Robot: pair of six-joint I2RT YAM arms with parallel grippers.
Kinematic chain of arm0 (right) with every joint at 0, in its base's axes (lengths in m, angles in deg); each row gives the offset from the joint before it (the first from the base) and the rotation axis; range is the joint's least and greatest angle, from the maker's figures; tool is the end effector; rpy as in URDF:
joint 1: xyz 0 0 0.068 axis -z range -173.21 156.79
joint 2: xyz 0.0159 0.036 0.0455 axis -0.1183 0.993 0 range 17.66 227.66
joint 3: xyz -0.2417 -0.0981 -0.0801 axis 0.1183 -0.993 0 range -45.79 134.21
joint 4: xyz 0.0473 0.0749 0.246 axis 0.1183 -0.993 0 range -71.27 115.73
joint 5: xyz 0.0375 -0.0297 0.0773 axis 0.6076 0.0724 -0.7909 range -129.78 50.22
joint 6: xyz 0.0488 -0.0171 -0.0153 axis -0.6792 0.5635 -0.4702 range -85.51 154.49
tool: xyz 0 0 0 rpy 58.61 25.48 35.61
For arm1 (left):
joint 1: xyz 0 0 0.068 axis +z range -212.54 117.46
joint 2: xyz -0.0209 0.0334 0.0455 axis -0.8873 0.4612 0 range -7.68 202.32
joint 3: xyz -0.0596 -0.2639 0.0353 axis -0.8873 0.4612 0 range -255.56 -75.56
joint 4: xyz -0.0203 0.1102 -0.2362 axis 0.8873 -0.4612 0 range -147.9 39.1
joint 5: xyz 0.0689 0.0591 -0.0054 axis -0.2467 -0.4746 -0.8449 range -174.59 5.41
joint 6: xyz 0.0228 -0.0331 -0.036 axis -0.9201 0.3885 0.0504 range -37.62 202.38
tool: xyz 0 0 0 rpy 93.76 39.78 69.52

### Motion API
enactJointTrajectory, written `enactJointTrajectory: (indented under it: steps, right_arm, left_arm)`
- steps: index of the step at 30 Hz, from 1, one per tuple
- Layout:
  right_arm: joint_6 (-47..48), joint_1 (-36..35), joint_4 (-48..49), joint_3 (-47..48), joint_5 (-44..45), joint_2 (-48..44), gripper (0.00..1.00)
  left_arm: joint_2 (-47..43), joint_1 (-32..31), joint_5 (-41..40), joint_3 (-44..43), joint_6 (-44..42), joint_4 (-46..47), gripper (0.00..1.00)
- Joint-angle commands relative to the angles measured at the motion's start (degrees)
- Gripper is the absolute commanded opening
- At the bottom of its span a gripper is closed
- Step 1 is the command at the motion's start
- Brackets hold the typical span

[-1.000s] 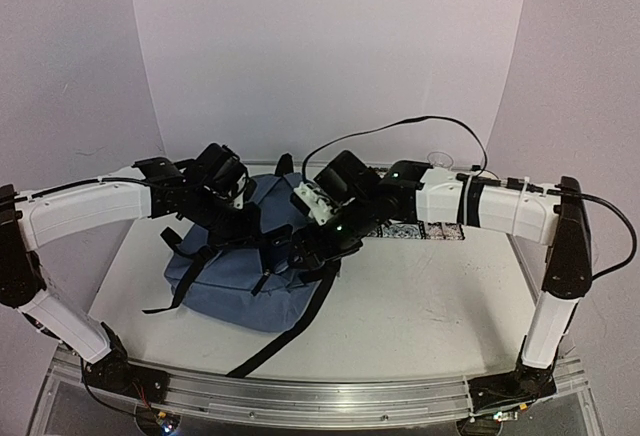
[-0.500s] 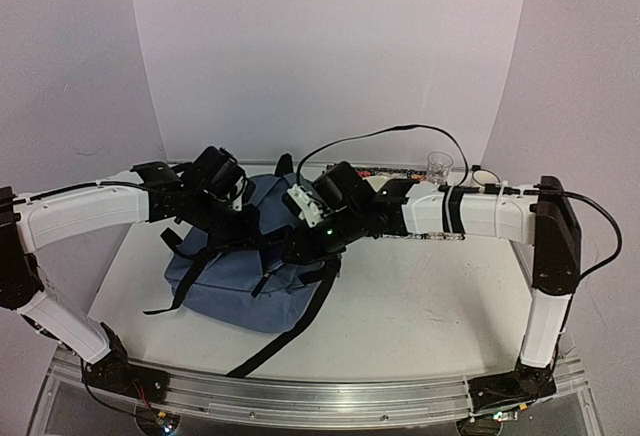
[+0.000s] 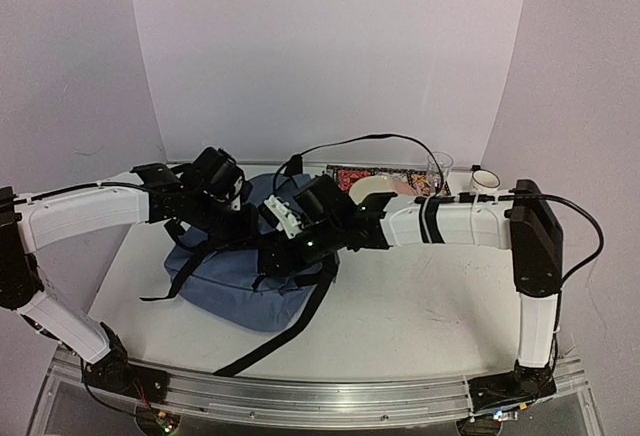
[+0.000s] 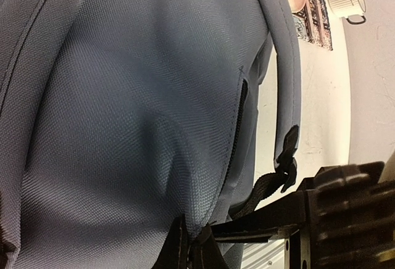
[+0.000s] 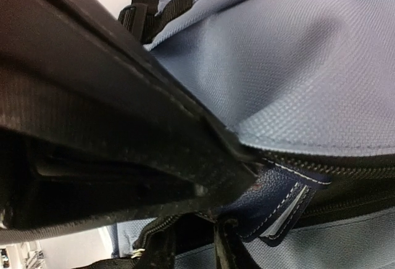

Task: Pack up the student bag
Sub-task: Adjust the card case in the pocket on the back of the bag.

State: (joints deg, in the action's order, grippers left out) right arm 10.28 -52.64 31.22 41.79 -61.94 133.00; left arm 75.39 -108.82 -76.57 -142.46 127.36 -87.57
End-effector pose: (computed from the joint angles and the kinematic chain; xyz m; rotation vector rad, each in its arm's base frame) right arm 0.2310 0.4173 0.2506 -0.9248 1.9744 1.2828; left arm 0.2080 -0.2247 0.2778 0.0937 2.6785 -0.7753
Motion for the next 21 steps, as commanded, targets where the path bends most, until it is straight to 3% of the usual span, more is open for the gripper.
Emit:
enactJointTrajectory:
  steps: [1, 7, 10, 13, 15, 18, 21]
  right_arm:
    - [4.6, 0.4, 2.1, -5.2, 5.2, -9.1, 0.29]
    - [9.6, 0.5, -2.4, -11.8, 11.6, -17.1, 0.41]
    - [12.0, 0.2, -3.3, -13.5, 12.3, -19.9, 0.50]
    - [12.4, 0.0, -3.8, -14.7, 14.3, -20.6, 0.52]
    - [11.2, 0.2, -5.3, -14.7, 17.8, -19.7, 0.49]
    - [9.1, 0.8, -7.2, -14.3, 20.6, -17.3, 0.26]
    - [9.0, 0.8, -7.1, -12.8, 21.6, -14.6, 0.20]
  left_arm:
    - [-2.1, -0.8, 5.1, -0.3, 1.4, 9.2, 0.00]
    - [0.6, -2.1, 6.0, -2.4, 1.1, 11.2, 0.00]
    - [1.2, -2.4, 5.0, -2.7, 0.8, 11.3, 0.07]
    - [-0.3, -2.4, 2.9, -2.1, 0.7, 11.3, 0.06]
    - [-1.1, -2.4, 2.5, -1.7, 0.8, 11.2, 0.01]
    - [-1.4, -2.4, 3.2, -0.9, 1.4, 11.3, 0.00]
    - [-2.0, -2.4, 3.3, -0.1, 1.7, 11.2, 0.00]
